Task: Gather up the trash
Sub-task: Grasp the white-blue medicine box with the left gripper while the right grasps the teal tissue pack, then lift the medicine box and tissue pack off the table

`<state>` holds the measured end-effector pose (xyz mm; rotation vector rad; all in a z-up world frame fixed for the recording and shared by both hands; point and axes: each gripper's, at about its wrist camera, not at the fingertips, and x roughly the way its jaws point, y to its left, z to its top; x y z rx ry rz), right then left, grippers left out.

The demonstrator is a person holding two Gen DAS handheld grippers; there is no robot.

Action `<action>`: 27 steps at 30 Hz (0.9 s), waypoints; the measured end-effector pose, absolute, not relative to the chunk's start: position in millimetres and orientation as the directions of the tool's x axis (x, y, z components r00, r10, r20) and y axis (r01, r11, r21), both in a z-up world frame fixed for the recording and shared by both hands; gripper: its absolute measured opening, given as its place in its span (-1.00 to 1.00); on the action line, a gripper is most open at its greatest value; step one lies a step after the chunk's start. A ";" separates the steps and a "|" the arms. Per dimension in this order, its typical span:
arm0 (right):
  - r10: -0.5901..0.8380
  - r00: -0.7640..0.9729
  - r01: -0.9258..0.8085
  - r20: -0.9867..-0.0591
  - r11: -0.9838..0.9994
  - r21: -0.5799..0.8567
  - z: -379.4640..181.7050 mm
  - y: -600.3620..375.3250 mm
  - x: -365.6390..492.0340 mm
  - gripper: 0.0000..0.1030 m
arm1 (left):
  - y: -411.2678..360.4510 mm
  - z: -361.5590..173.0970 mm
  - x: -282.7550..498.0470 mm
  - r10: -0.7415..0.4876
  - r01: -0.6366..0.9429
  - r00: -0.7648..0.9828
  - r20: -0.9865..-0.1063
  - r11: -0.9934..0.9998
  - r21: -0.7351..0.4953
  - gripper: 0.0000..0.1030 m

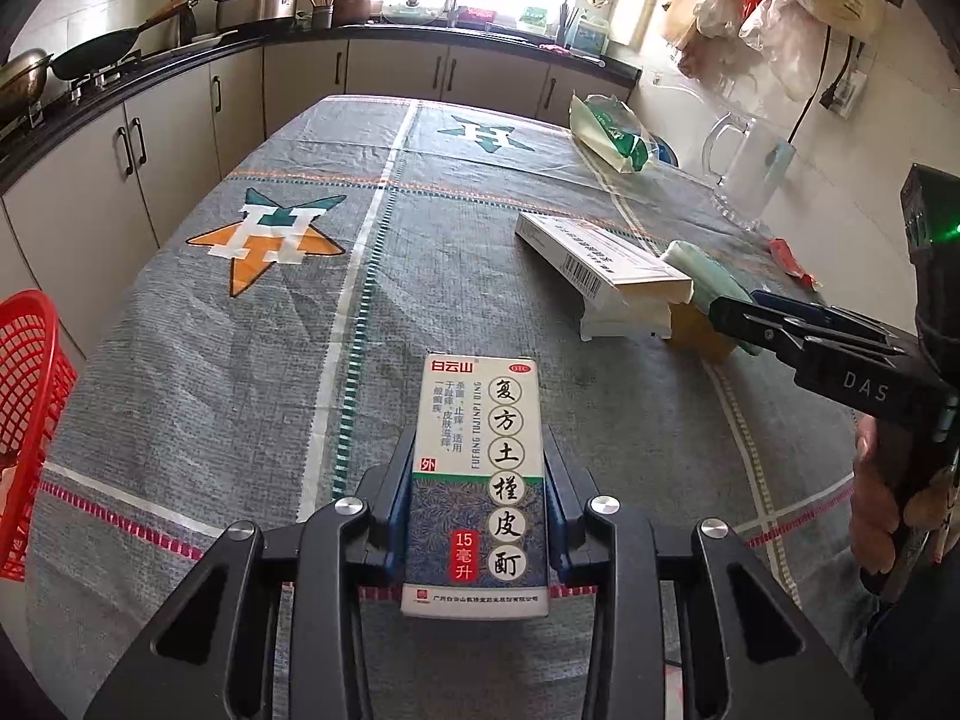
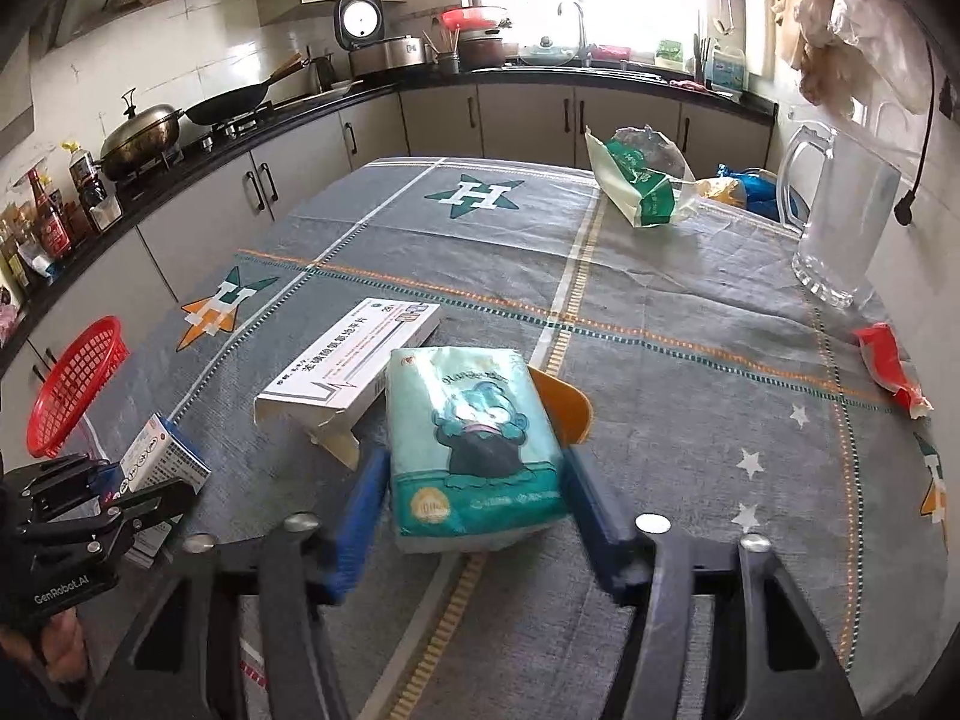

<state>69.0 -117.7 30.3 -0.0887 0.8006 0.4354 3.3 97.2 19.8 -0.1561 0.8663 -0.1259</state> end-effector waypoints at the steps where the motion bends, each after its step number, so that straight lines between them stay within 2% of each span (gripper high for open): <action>1: 0.347 0.612 -0.412 -0.710 0.907 0.087 30.5 -118.0 67.7 0.10 | 97.2 19.9 3.2 -0.173 0.046 0.642 -0.747 0.981 -0.187 -0.34; 5: 0.361 0.629 -0.405 -0.689 0.908 0.106 35.4 -121.2 61.8 -0.18 | 96.9 21.5 1.5 -0.166 0.044 0.657 -0.736 0.982 -0.182 -0.34; 15: 0.406 0.718 -0.397 -0.566 0.906 0.146 60.3 -128.0 42.2 -0.20 | 99.2 24.1 -0.3 -0.150 0.025 0.680 -0.718 0.983 -0.181 -0.34; 27: 0.436 0.703 -0.434 -0.562 0.889 0.146 56.9 -117.7 35.6 -0.20 | 99.0 24.3 -3.3 -0.120 0.004 0.688 -0.715 0.987 -0.162 -0.34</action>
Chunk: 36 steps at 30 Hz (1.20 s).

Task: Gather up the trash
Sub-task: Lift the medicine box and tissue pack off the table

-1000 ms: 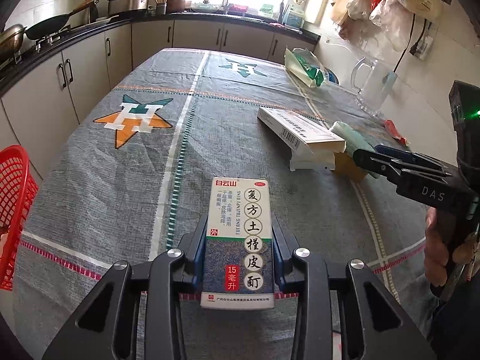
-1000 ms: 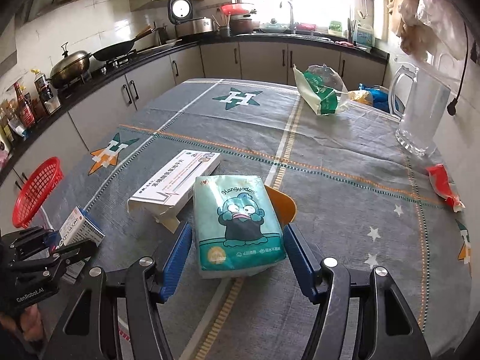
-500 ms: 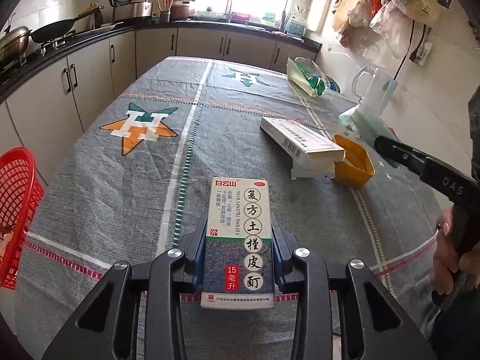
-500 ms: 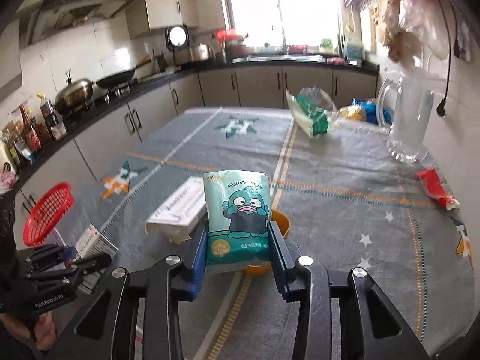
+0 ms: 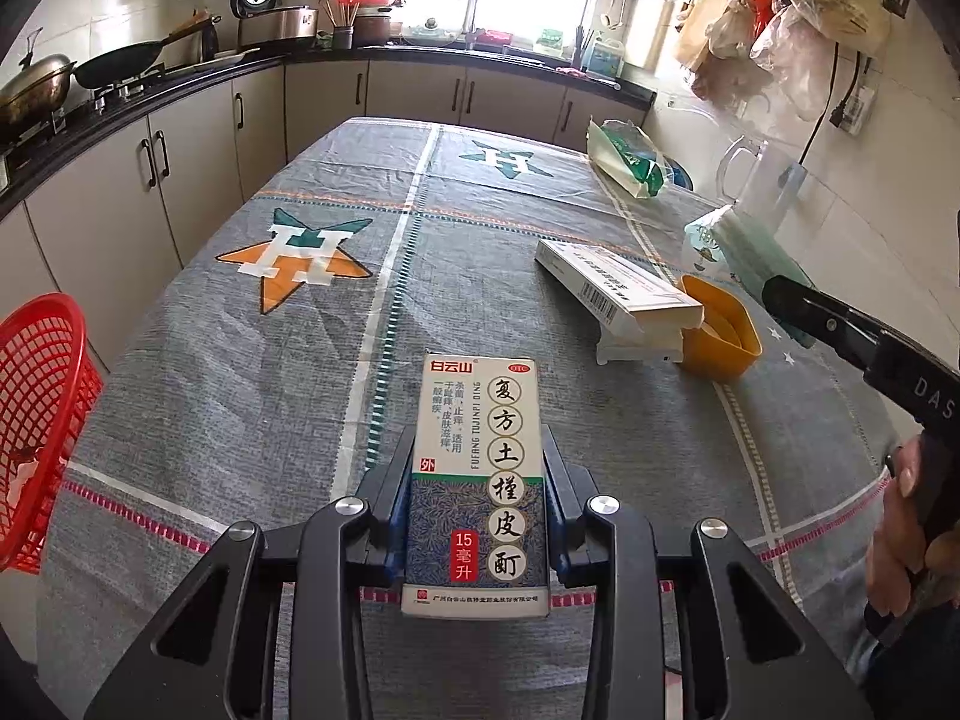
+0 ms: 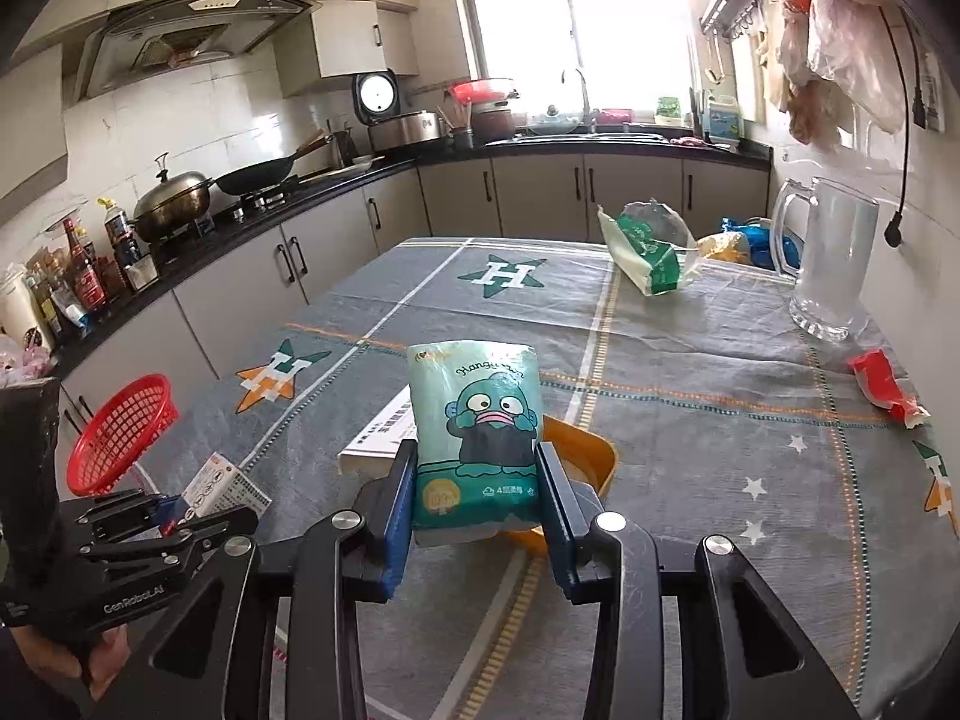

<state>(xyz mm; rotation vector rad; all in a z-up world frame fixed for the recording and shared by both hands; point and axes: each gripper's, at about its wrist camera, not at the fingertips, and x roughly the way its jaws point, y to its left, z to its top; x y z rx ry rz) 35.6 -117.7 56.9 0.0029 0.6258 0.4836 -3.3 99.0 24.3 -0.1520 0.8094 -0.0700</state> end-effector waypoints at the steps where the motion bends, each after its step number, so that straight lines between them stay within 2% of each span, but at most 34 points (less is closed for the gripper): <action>1: 0.436 0.702 -0.437 -0.562 0.888 0.144 56.4 -116.5 35.0 -0.20 | 98.9 24.2 -3.2 -0.117 0.002 0.688 -0.716 0.987 -0.159 -0.35; 19: 0.479 0.680 -0.529 -0.555 0.845 0.081 53.6 -90.1 16.1 -0.20 | 98.5 23.9 -2.3 -0.105 -0.007 0.686 -0.720 0.989 -0.151 -0.35; 36: 0.476 0.679 -0.529 -0.559 0.845 0.078 52.4 -88.9 17.6 -0.20 | 99.2 23.7 -2.4 -0.103 -0.007 0.688 -0.719 0.989 -0.148 -0.34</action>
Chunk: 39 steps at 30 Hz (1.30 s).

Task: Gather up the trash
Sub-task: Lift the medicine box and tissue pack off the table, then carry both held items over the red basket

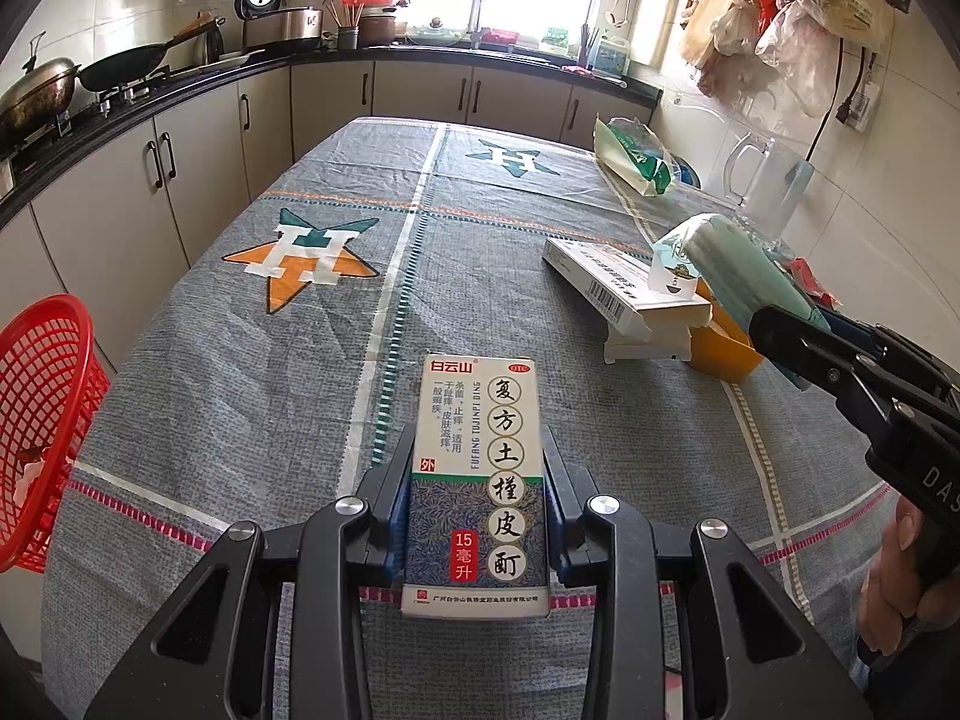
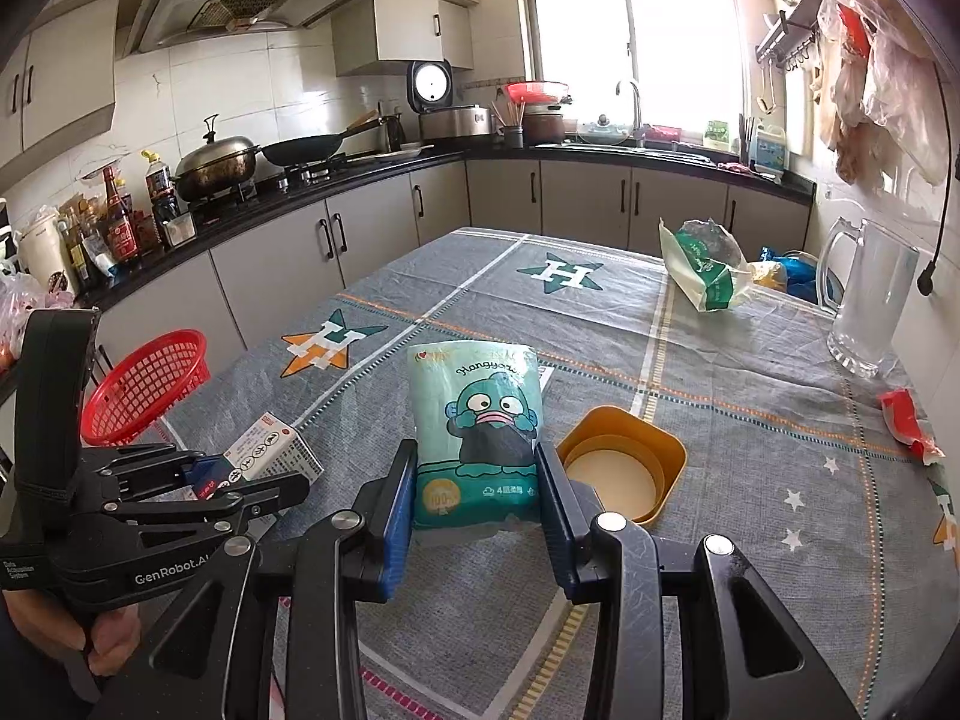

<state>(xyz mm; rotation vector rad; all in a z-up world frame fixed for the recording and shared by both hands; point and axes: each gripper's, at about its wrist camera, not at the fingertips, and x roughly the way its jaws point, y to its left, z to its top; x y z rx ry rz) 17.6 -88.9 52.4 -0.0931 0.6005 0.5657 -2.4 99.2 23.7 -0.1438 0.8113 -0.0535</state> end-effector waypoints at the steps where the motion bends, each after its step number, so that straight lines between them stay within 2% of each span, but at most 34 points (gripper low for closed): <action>1: 0.476 0.679 -0.529 -0.558 0.845 0.077 52.5 -89.0 17.5 -0.20 | 99.4 23.7 -2.5 -0.101 -0.009 0.688 -0.718 0.989 -0.147 -0.34; 26: 0.466 0.693 -0.517 -0.550 0.853 0.071 56.0 -90.7 16.7 -0.20 | 109.2 30.9 -8.7 -0.091 -0.042 0.709 -0.700 0.984 -0.171 -0.34; 32: 0.479 0.682 -0.487 -0.553 0.861 0.146 63.3 -96.6 21.9 -0.20 | 134.6 48.7 -28.9 -0.071 -0.078 0.730 -0.680 0.979 -0.186 -0.34; 39: 0.573 0.586 -0.548 -0.573 0.801 0.240 78.7 -56.8 0.8 -0.19 | 196.2 81.9 -62.5 0.006 -0.173 0.785 -0.620 0.962 -0.210 -0.34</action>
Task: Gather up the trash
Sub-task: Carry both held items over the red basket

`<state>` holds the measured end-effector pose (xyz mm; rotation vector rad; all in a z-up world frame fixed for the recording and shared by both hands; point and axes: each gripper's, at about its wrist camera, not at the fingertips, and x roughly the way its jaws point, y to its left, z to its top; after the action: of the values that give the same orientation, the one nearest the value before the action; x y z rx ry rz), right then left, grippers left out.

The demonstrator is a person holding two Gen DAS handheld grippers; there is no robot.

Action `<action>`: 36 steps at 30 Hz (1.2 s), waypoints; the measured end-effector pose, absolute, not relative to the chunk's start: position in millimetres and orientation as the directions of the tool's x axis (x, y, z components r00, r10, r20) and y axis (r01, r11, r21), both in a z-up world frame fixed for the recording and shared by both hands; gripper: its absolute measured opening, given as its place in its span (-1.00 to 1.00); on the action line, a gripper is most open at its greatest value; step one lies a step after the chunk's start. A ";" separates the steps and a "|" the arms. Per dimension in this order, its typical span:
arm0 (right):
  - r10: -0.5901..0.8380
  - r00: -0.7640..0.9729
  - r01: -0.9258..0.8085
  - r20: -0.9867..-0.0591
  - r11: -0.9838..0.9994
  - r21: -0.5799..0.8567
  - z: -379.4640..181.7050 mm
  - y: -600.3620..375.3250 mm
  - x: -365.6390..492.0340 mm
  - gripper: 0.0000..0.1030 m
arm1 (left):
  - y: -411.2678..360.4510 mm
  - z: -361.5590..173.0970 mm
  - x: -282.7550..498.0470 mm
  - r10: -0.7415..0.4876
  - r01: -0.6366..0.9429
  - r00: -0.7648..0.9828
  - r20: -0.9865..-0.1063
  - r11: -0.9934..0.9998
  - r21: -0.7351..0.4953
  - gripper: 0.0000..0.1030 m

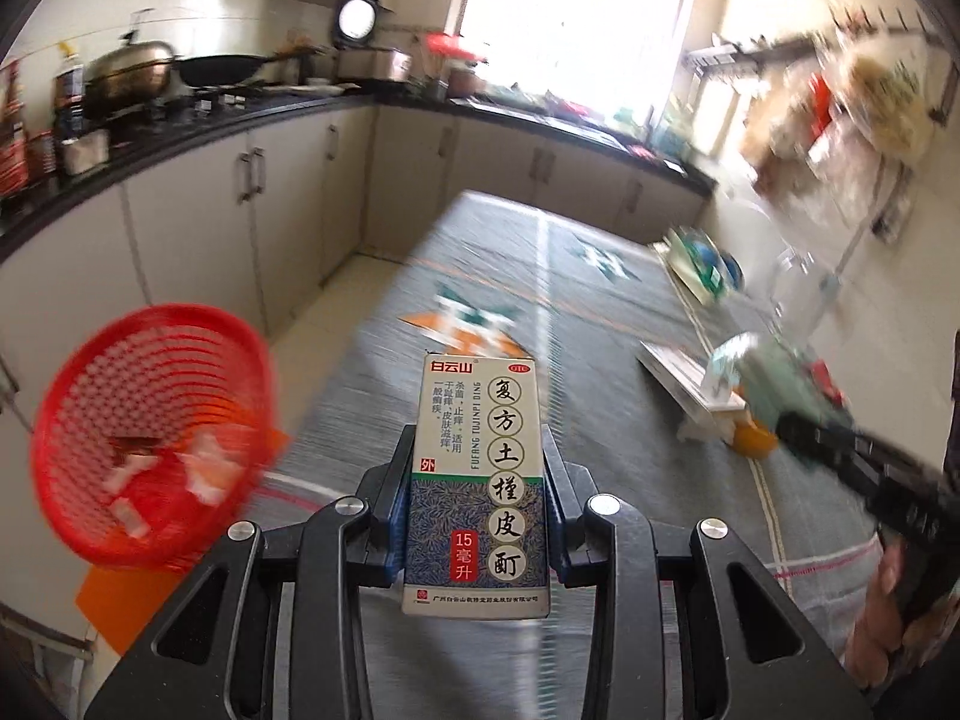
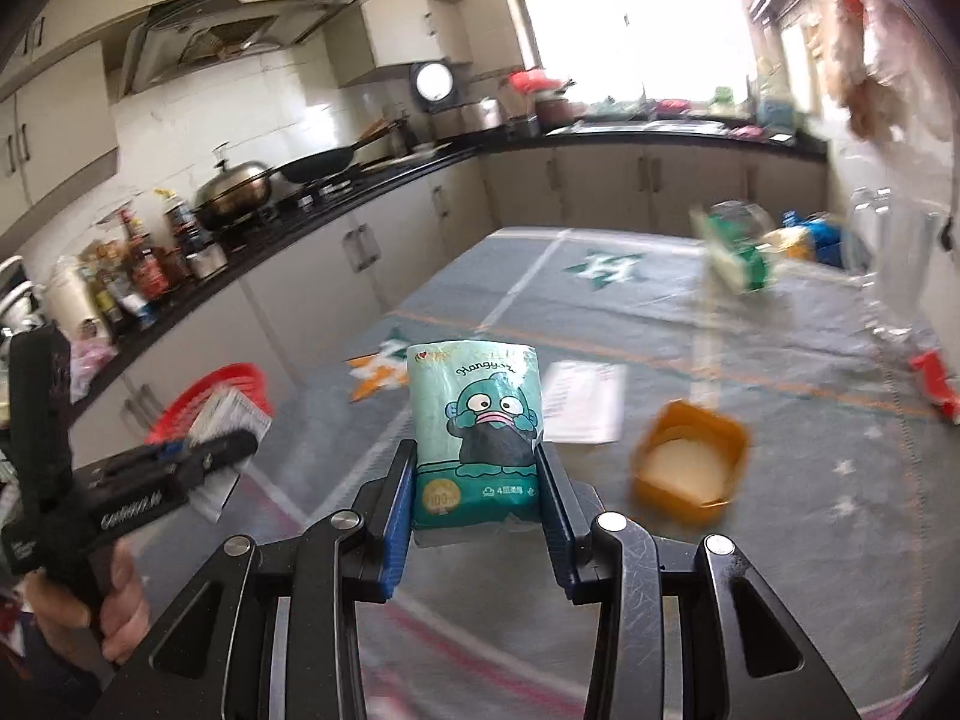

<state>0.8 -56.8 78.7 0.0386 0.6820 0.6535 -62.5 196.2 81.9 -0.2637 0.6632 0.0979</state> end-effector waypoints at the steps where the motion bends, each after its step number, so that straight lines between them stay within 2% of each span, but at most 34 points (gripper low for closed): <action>1: 0.593 0.559 -0.568 -0.580 0.783 0.254 80.0 -45.5 -2.0 -0.19 | 206.8 84.6 -67.7 0.019 -0.189 0.790 -0.613 0.958 -0.214 -0.34; 14: 0.733 0.330 -0.692 -0.595 0.616 0.375 85.9 91.0 -20.3 -0.17 | 332.7 76.5 -115.9 0.184 -0.408 0.771 -0.610 0.878 -0.251 -0.34; 26: 0.744 0.201 -0.695 -0.638 0.567 0.442 69.5 194.6 -2.0 -0.15 | 374.2 47.5 -113.1 0.199 -0.457 0.731 -0.653 0.853 -0.251 -0.34; 36: 0.711 0.182 -0.669 -0.679 0.596 0.444 42.4 234.0 17.7 -0.06 | 386.2 36.2 -105.6 0.193 -0.459 0.717 -0.669 0.853 -0.247 -0.34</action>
<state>17.7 234.0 42.4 0.0499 0.9880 0.9745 -105.6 386.2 36.2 -0.4178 0.6815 0.3726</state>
